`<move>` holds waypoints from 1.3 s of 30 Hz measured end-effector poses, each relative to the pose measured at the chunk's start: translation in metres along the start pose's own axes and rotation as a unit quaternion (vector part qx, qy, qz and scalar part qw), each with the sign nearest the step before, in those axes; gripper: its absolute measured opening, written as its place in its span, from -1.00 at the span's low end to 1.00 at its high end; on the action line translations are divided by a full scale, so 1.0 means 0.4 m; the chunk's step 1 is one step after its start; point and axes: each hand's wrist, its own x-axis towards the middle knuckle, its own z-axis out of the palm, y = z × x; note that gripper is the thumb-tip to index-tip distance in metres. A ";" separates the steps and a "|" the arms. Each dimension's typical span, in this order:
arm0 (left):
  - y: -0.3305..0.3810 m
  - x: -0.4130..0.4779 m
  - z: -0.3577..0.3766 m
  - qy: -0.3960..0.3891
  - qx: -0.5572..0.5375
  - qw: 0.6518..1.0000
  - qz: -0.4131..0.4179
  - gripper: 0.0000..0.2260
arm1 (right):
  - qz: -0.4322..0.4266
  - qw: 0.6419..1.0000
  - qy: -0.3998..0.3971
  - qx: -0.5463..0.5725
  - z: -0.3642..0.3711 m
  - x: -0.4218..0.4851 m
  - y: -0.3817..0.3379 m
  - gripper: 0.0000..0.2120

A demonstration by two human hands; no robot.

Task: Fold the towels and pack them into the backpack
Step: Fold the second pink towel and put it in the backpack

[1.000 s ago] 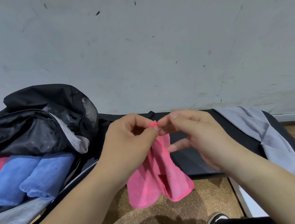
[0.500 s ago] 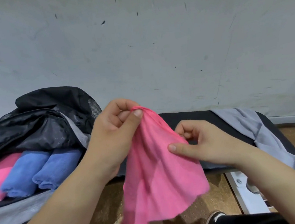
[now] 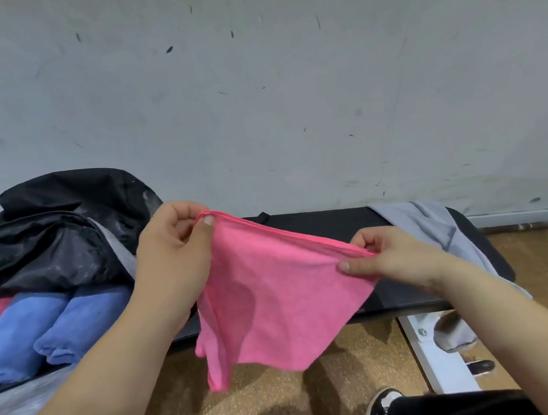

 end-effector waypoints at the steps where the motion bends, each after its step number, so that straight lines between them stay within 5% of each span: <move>1: -0.002 0.005 -0.001 0.006 0.000 1.000 -0.009 -0.92 | 0.014 0.998 0.008 0.058 -0.016 -0.002 0.000 -0.76; 7: -0.014 0.014 -0.005 -0.029 -0.021 0.999 -0.040 -0.95 | 0.000 0.940 0.040 0.338 -0.069 -0.011 0.011 -0.46; 13: -0.002 -0.001 -0.021 -0.125 -0.112 0.985 -0.029 -0.91 | -0.071 0.897 0.097 0.425 -0.107 -0.061 -0.038 -0.83; 18: -0.024 -0.014 -0.015 -0.137 -0.082 0.985 -0.065 -0.91 | -0.040 0.948 0.198 0.248 -0.095 -0.072 -0.002 -0.91; 24: 0.015 -0.055 -0.022 -0.175 -0.078 0.981 -0.016 -0.99 | -0.104 0.941 0.275 0.169 -0.087 -0.095 -0.030 -0.83; 30: 0.038 -0.054 -0.058 -0.240 -0.169 0.947 -0.129 -0.95 | -0.050 0.924 0.059 0.374 -0.102 -0.143 -0.077 -0.90; 35: -0.015 -0.017 -0.044 -0.124 -0.024 0.987 -0.098 -0.96 | -0.041 0.966 0.212 0.139 -0.088 -0.081 -0.017 -0.88; 39: -0.034 0.031 -0.017 -0.064 0.045 0.996 -0.051 -0.98 | -0.059 0.953 0.269 0.122 -0.060 -0.035 -0.014 -0.87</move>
